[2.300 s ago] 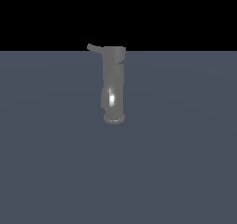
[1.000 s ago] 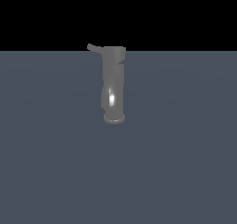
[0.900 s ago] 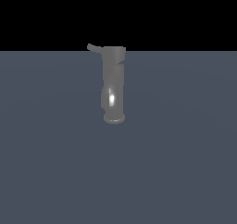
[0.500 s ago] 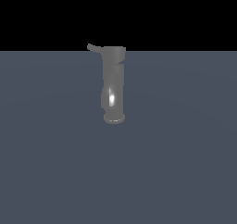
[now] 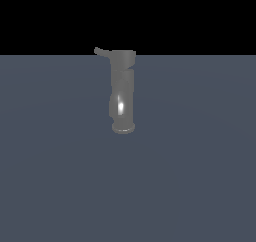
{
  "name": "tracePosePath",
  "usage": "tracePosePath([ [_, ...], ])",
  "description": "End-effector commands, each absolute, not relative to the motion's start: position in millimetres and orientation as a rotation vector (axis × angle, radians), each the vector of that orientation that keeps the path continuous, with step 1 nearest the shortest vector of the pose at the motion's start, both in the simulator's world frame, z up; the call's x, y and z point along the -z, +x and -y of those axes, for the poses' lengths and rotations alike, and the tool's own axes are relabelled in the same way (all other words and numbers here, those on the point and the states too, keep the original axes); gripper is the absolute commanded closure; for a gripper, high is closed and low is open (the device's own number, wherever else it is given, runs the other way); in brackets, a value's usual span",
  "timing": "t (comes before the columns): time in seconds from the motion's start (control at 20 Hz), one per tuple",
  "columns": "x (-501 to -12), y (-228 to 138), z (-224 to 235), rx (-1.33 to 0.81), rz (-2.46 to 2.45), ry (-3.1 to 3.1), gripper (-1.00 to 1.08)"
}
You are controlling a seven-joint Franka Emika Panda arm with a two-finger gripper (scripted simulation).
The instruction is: Turn on the faucet by rotating a designated handle.
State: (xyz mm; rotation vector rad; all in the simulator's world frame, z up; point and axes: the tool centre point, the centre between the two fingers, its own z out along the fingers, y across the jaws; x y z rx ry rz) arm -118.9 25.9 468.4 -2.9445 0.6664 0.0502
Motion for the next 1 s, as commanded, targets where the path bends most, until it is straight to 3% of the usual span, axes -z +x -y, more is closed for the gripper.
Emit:
tracePosePath([
  [0.0, -462, -103, -28, -0.067, -0.766, -2.913, 1.08],
  [0.95, -395, 5, -50, -0.139, -1.51, -2.636, 1.08],
])
